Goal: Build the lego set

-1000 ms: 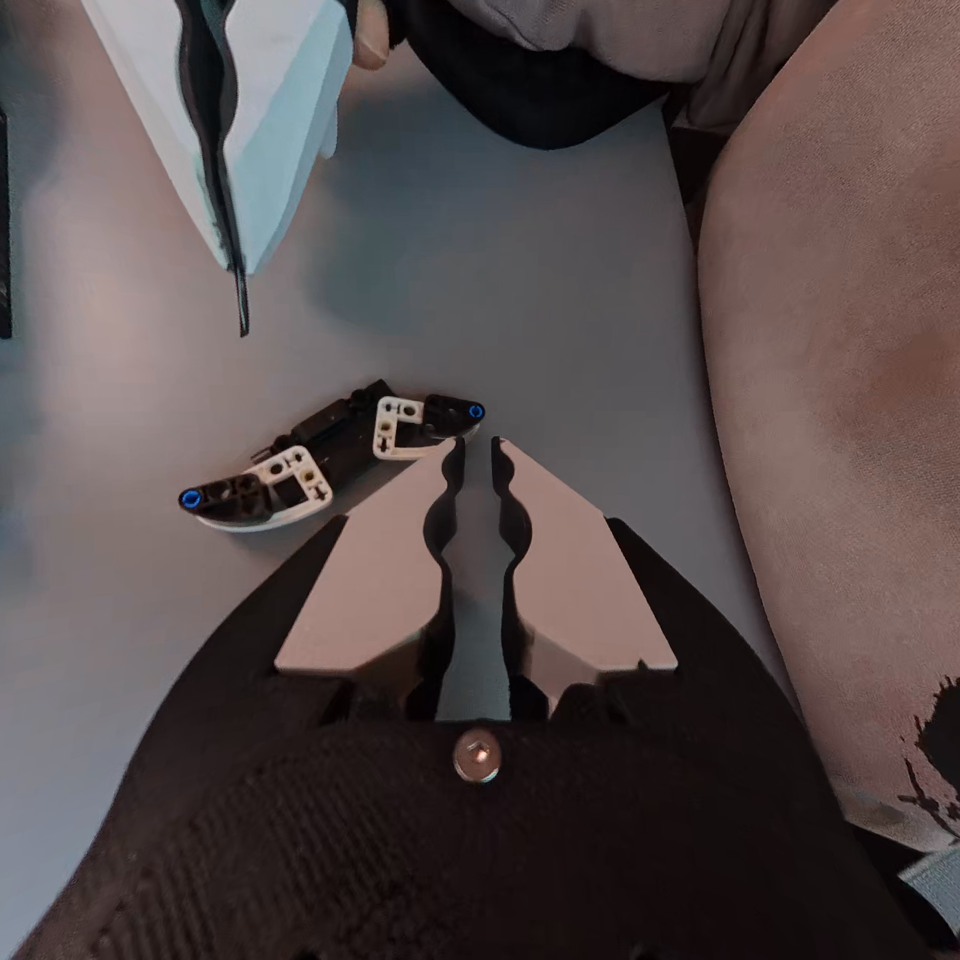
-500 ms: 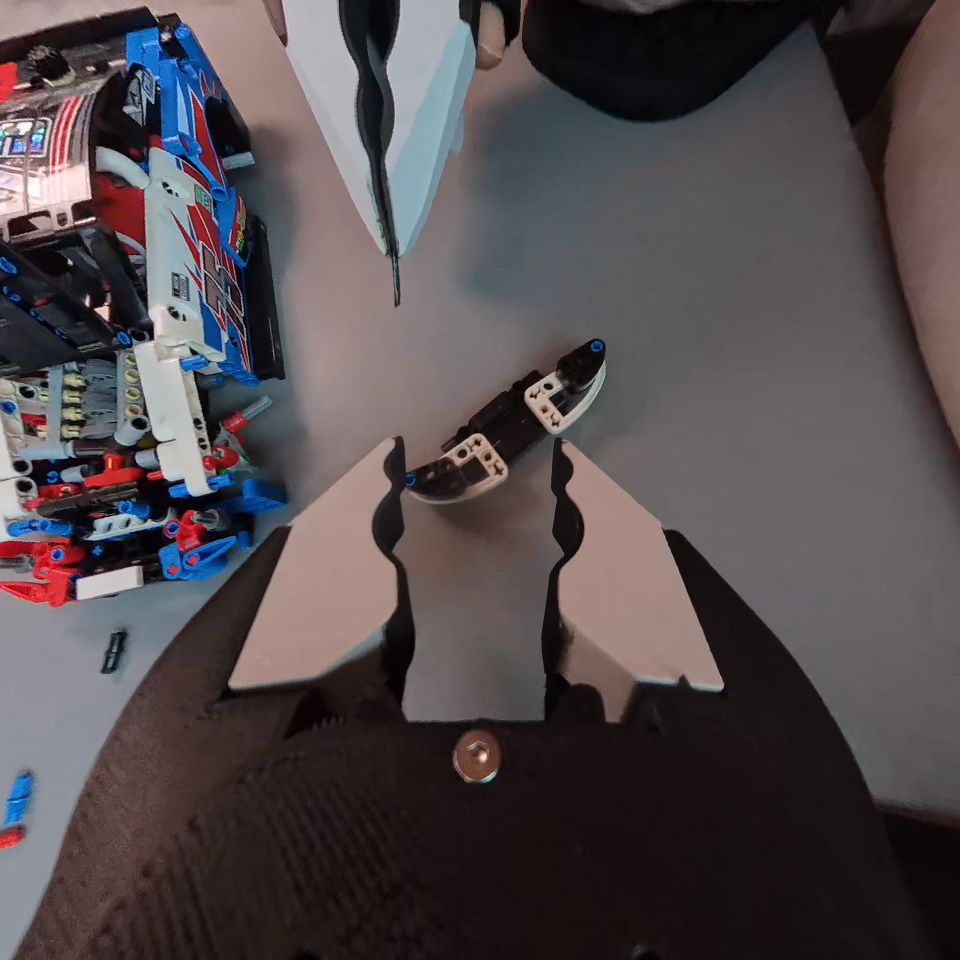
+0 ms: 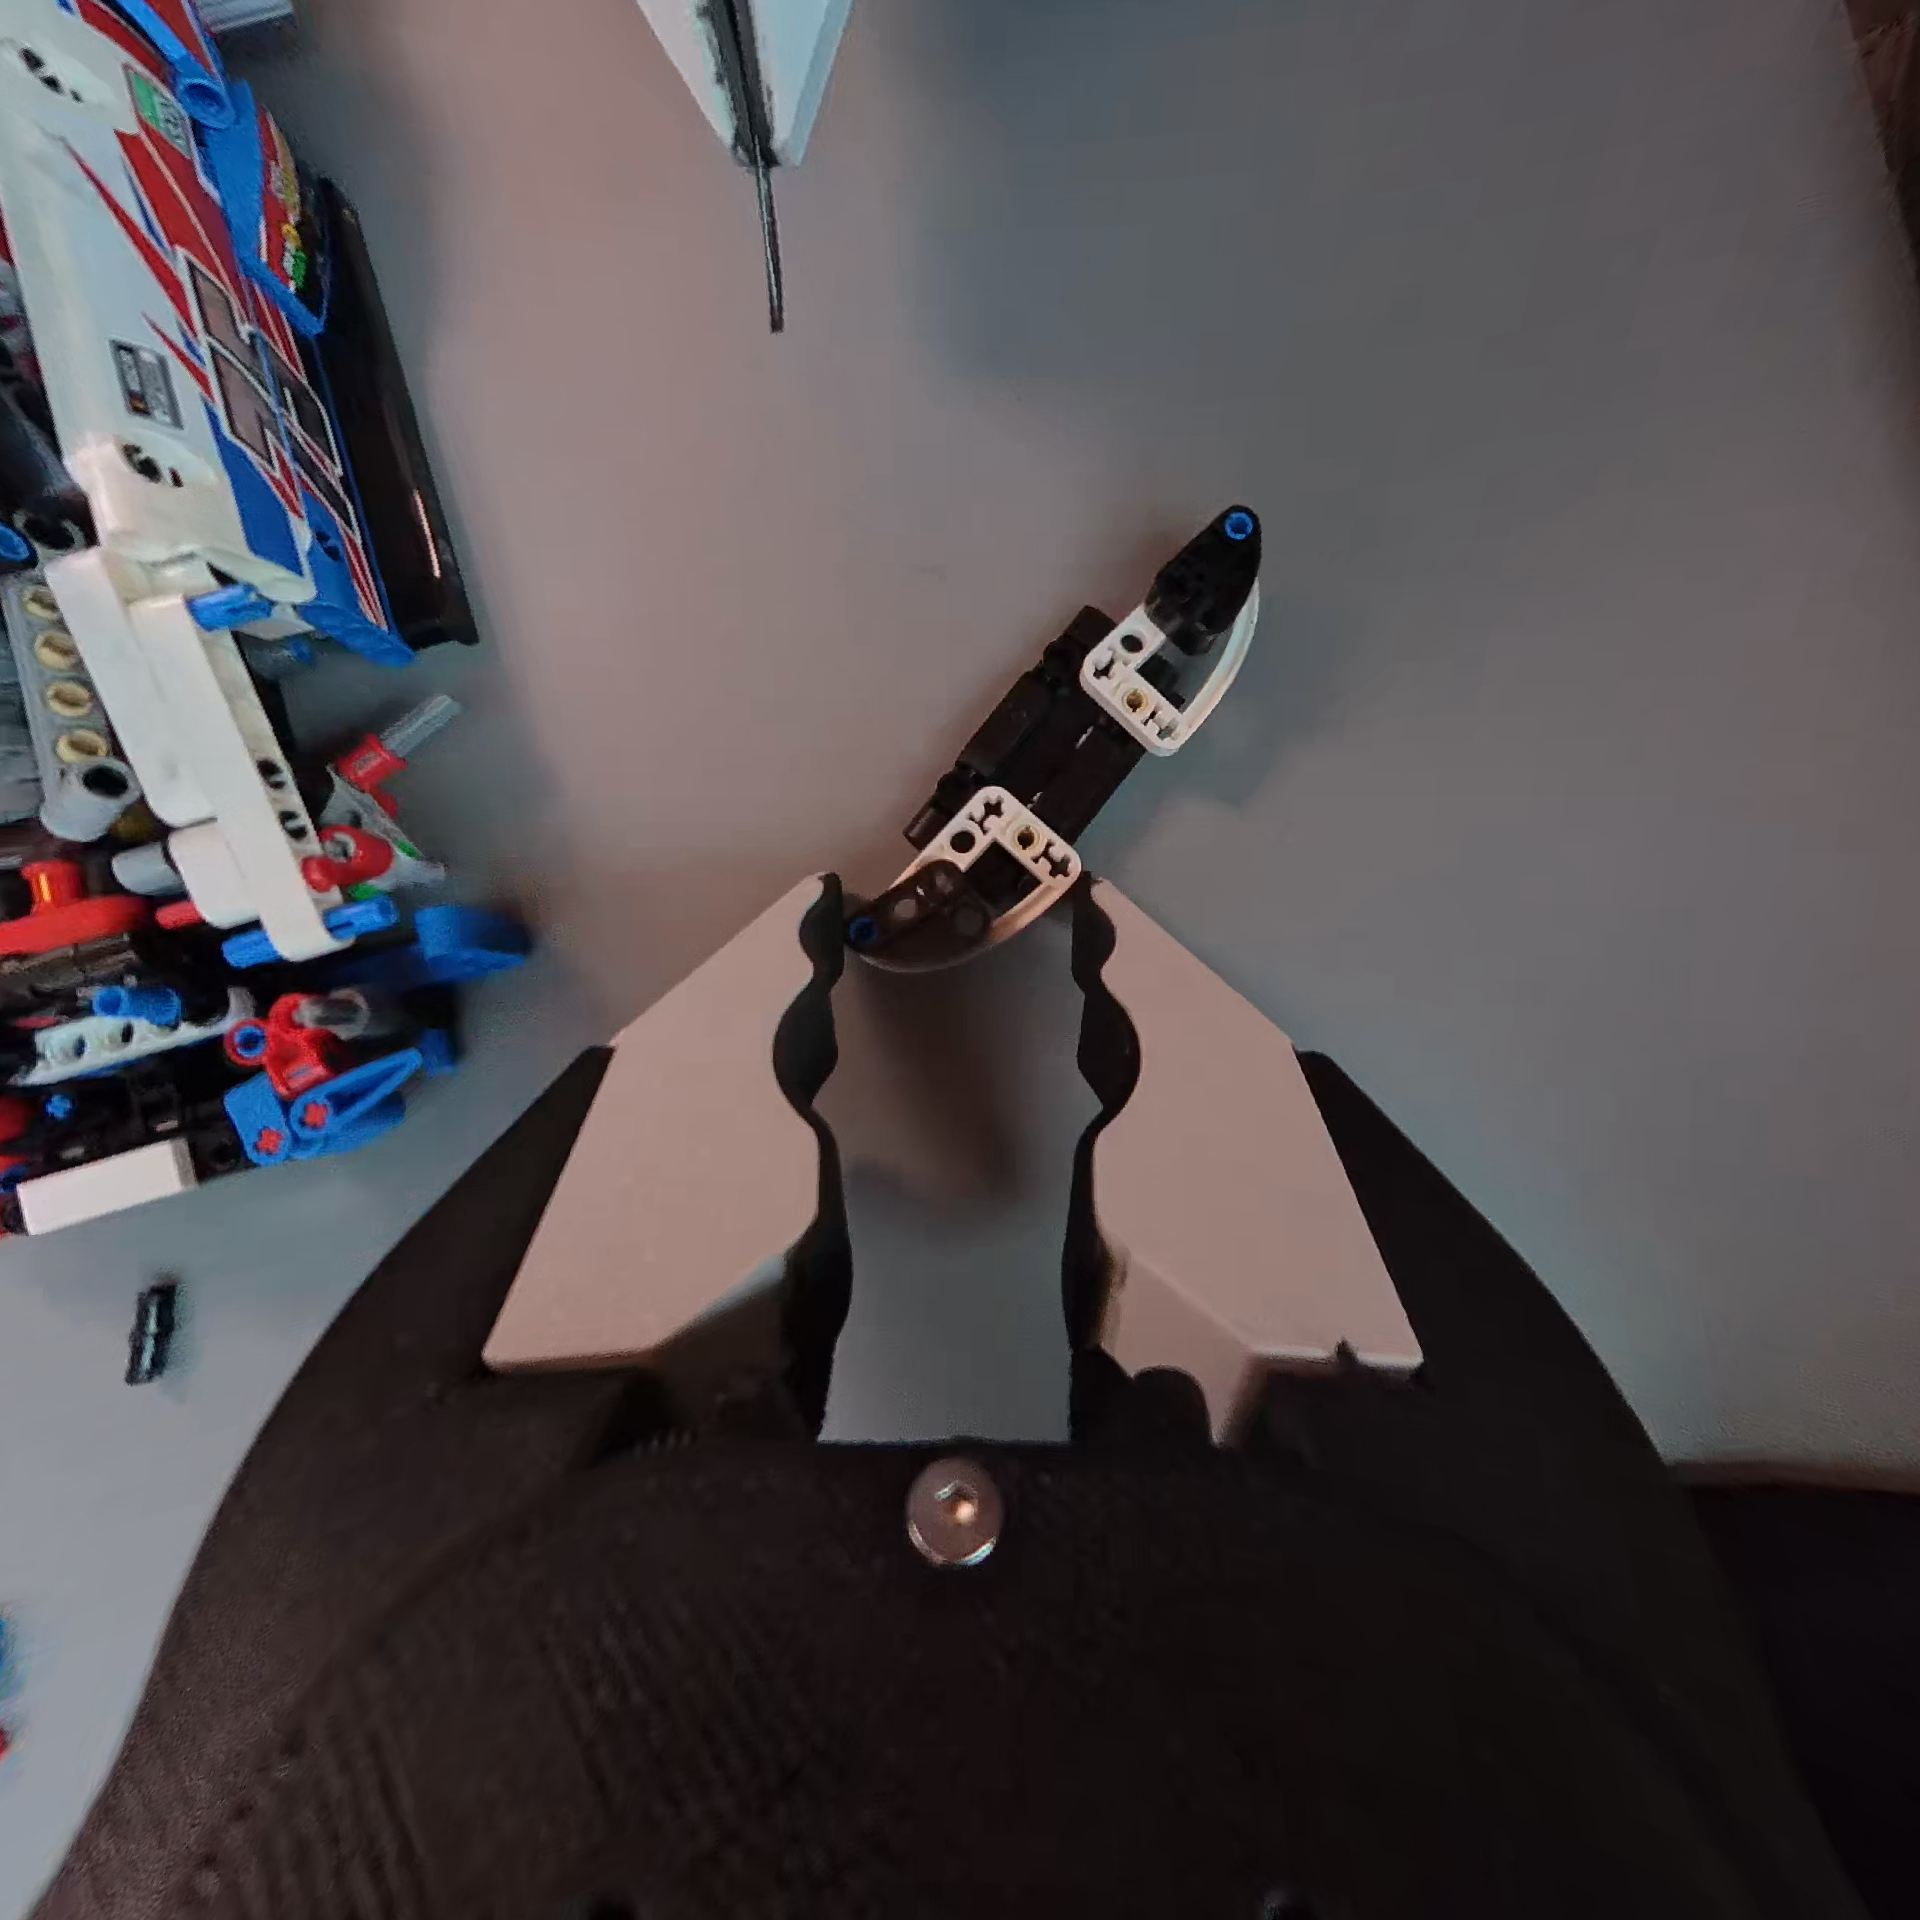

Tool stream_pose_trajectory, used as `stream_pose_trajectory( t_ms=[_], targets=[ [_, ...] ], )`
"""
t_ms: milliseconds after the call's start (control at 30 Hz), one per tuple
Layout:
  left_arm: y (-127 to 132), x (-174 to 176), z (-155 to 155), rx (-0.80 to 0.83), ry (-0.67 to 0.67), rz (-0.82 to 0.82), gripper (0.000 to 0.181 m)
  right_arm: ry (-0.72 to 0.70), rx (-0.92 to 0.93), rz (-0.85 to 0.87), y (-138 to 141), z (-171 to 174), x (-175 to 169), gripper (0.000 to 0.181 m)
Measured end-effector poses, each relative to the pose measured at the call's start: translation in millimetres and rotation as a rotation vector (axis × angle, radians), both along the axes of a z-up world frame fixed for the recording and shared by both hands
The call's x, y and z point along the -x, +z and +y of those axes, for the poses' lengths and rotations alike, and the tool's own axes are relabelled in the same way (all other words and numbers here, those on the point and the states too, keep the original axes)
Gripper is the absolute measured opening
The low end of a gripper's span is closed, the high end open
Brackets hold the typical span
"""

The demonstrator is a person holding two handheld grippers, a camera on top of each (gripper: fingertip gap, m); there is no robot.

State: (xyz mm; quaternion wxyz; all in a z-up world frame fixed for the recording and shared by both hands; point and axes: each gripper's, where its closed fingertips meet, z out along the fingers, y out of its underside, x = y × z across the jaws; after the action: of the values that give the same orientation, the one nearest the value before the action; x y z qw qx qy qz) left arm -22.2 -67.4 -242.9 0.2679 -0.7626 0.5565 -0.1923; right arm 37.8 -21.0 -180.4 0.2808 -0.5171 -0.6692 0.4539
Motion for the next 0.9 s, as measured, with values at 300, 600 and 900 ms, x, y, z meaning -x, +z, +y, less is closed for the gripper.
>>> stream_pose_trajectory(
  t_ms=[300, 600, 900],
  targets=[
    [4, 27, -2, -0.159, 0.471, -0.079, 0.041, -0.027, -0.002, 0.027, 5, -1, 6, 0.000],
    [8, 36, -21, -0.170, 0.423, -0.016, 0.041, 0.126, 0.055, 0.048, 16, -64, 22, 0.000],
    [1, 24, -28, -0.044, 0.225, -0.101, 0.016, 0.119, 0.082, 0.043, 13, -65, 24, 0.000]
  ],
)
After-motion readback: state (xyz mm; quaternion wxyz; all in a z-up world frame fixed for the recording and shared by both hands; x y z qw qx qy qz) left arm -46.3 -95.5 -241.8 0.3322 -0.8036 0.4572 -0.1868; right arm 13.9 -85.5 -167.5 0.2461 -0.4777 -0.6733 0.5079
